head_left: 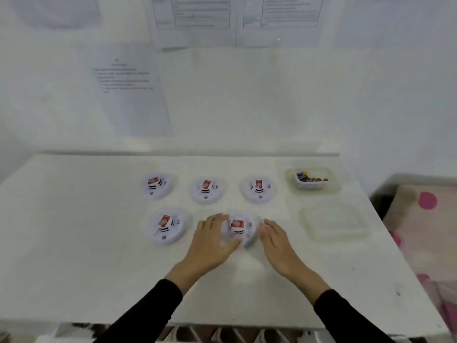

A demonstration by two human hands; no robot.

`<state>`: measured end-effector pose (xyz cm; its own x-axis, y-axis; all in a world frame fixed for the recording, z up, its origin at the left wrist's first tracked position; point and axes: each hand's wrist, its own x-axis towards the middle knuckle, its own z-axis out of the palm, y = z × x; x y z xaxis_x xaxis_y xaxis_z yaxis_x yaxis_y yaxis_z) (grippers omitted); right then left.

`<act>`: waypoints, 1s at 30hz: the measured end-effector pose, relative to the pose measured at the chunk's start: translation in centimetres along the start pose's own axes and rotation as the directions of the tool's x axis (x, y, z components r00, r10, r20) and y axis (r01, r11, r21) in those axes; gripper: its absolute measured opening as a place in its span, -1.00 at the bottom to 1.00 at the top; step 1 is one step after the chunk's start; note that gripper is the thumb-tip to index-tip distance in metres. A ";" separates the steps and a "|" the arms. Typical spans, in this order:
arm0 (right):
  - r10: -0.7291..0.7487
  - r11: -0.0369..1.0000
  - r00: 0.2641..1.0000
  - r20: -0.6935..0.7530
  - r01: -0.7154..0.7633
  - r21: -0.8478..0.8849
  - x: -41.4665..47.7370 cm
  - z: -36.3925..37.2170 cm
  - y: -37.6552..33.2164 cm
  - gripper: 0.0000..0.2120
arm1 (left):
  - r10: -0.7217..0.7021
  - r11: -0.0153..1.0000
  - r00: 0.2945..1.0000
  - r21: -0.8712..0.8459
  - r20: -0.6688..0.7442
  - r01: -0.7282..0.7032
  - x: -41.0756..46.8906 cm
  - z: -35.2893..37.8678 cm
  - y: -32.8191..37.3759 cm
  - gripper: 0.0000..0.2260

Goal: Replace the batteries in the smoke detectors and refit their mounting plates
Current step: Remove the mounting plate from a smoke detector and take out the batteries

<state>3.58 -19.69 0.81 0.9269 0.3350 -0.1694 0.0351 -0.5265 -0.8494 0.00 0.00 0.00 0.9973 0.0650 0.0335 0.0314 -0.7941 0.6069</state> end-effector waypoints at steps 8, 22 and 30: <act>0.106 0.992 0.991 0.081 -0.100 -0.074 -0.1 -0.1 -0.6 -0.44 | -0.228 0.971 0.972 -0.089 -0.065 0.222 0.3 2.6 2.2 0.10; -0.241 0.927 0.971 0.006 0.228 0.298 -1.8 -3.9 -4.8 -0.63 | -0.207 0.348 0.948 -0.888 0.239 0.300 2.4 -2.1 7.6 -0.50; -0.423 0.904 0.897 -0.131 0.408 -0.129 1.5 -5.4 -5.4 -0.34 | -0.117 -0.147 0.921 -0.924 0.370 0.353 4.1 -1.8 9.0 -0.45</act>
<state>6.80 -20.54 7.81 0.8652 0.4207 0.2729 0.4577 -0.4404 -0.7724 4.24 -5.77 7.07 0.9397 -0.0708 -0.3345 0.2862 0.6982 0.6562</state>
